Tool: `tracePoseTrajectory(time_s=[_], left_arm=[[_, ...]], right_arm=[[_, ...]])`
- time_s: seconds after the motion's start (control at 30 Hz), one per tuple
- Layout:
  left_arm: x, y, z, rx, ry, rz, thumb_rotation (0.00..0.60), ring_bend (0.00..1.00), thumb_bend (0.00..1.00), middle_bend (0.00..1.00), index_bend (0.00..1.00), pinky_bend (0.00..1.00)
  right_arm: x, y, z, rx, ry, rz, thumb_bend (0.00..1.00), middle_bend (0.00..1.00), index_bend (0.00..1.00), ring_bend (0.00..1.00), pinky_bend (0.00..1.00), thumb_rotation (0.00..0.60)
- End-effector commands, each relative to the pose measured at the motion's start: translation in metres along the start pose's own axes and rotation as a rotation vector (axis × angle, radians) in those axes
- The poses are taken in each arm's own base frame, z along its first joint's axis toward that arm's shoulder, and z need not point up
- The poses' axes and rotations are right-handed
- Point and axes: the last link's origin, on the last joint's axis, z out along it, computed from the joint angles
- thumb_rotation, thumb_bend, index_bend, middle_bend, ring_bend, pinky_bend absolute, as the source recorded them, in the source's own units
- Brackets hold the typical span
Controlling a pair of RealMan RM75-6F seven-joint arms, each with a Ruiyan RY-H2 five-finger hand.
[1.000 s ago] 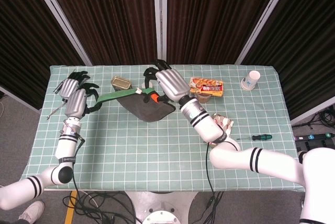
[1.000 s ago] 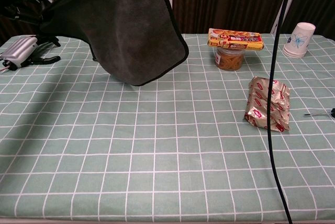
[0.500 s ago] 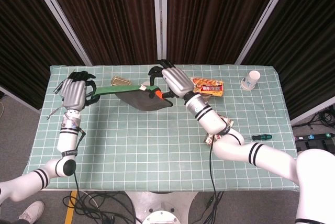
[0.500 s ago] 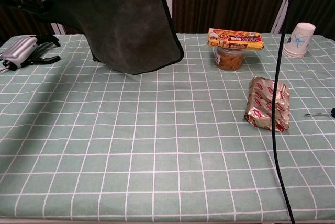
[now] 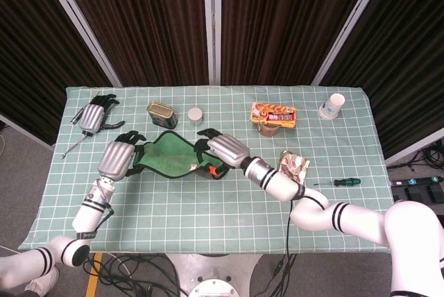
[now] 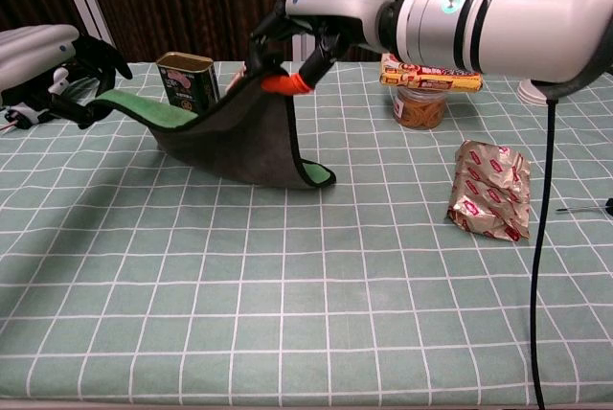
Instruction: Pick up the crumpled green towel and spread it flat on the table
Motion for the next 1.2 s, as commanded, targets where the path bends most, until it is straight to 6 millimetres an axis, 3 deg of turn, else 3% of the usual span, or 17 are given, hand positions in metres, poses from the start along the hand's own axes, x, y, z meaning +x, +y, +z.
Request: tracePoseTrajectory(time_s=[0.03, 0.27, 0.5, 0.83, 0.97, 1.03, 1.1, 1.2], left_arm=[[-0.005, 0.002, -0.015, -0.04, -0.049, 0.046, 0.6, 0.2, 0.57, 0.4, 0.79, 0.26], [-0.016, 0.005, -0.042, -0.122, -0.162, 0.149, 0.6, 0.2, 0.56, 0.4, 0.79, 0.26], [-0.023, 0.014, -0.061, -0.191, -0.234, 0.207, 0.6, 0.2, 0.55, 0.39, 0.78, 0.26], [-0.042, 0.02, -0.064, -0.22, -0.316, 0.247, 0.6, 0.2, 0.51, 0.38, 0.75, 0.26], [-0.047, 0.019, -0.064, -0.226, -0.365, 0.274, 0.597, 0.2, 0.47, 0.35, 0.69, 0.26], [-0.047, 0.02, -0.063, -0.23, -0.384, 0.284, 0.585, 0.2, 0.42, 0.33, 0.61, 0.26], [-0.046, 0.021, -0.064, -0.232, -0.402, 0.299, 0.558, 0.2, 0.31, 0.31, 0.49, 0.26], [-0.044, 0.021, -0.067, -0.224, -0.419, 0.319, 0.515, 0.2, 0.18, 0.29, 0.38, 0.26]], right_arm=[[-0.016, 0.001, -0.01, 0.009, -0.046, -0.005, 0.53, 0.28, 0.77, 0.04, 0.0, 0.6], [-0.039, 0.0, -0.024, 0.036, -0.132, -0.053, 0.53, 0.28, 0.77, 0.03, 0.0, 0.6], [-0.043, -0.003, -0.038, 0.062, -0.207, -0.154, 0.53, 0.28, 0.77, 0.03, 0.0, 0.6], [-0.069, 0.0, -0.043, 0.067, -0.239, -0.242, 0.53, 0.28, 0.77, 0.02, 0.0, 0.6], [-0.083, -0.002, -0.045, 0.075, -0.252, -0.266, 0.53, 0.28, 0.77, 0.02, 0.0, 0.6], [-0.088, -0.001, -0.046, 0.077, -0.258, -0.287, 0.54, 0.28, 0.77, 0.02, 0.0, 0.6], [-0.093, -0.001, -0.048, 0.08, -0.267, -0.311, 0.54, 0.28, 0.77, 0.02, 0.0, 0.6], [-0.099, -0.001, -0.05, 0.083, -0.281, -0.333, 0.54, 0.28, 0.77, 0.02, 0.0, 0.6]])
